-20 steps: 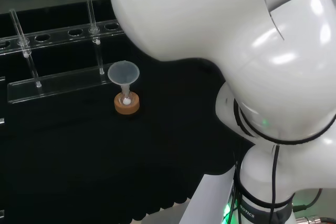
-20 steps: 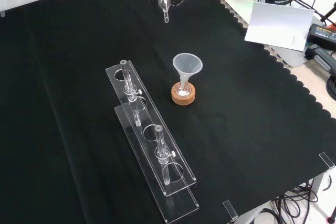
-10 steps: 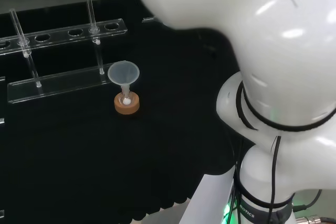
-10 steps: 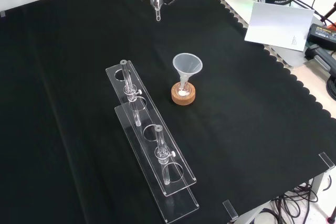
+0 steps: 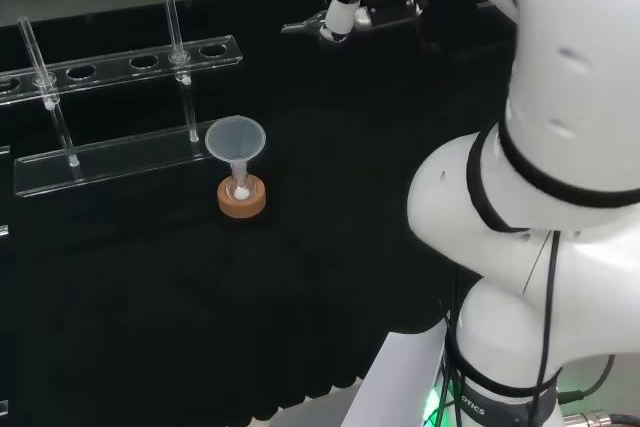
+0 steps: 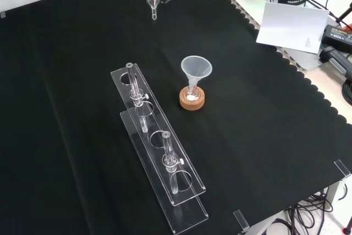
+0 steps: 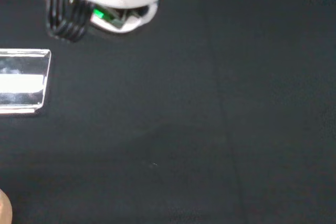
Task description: Put the weighing funnel back on the table.
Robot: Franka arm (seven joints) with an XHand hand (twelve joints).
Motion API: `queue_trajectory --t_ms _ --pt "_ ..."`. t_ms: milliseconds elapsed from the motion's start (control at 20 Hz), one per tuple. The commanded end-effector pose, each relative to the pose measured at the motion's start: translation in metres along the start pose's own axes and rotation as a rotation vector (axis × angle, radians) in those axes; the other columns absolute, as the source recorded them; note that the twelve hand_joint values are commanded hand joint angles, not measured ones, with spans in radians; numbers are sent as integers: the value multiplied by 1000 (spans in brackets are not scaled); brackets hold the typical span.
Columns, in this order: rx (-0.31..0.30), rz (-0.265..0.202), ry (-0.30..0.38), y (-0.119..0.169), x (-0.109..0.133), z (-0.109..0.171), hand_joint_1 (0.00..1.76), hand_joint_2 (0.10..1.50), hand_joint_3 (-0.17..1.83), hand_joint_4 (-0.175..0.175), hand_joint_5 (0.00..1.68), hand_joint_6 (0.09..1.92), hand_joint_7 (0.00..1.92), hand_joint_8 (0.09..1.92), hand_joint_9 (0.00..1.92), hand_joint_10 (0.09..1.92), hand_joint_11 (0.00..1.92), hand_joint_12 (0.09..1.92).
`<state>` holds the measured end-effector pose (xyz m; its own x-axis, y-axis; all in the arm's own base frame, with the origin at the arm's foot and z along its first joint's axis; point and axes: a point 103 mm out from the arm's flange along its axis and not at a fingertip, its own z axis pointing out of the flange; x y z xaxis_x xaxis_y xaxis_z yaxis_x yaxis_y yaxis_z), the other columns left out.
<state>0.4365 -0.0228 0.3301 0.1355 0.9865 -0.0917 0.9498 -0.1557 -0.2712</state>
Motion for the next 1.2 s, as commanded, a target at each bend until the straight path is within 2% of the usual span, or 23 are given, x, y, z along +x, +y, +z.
queue_trajectory --t_ms 50,650,1200 --pt "32 25 -23 60 -27 18 1120 637 699 175 1256 725 450 645 808 420 685 1109" --pt "117 10 -41 108 -17 57 1119 637 699 175 1255 727 447 645 810 419 686 1108" --pt "144 0 -57 124 -13 74 1119 637 700 175 1255 728 446 646 810 418 687 1107"
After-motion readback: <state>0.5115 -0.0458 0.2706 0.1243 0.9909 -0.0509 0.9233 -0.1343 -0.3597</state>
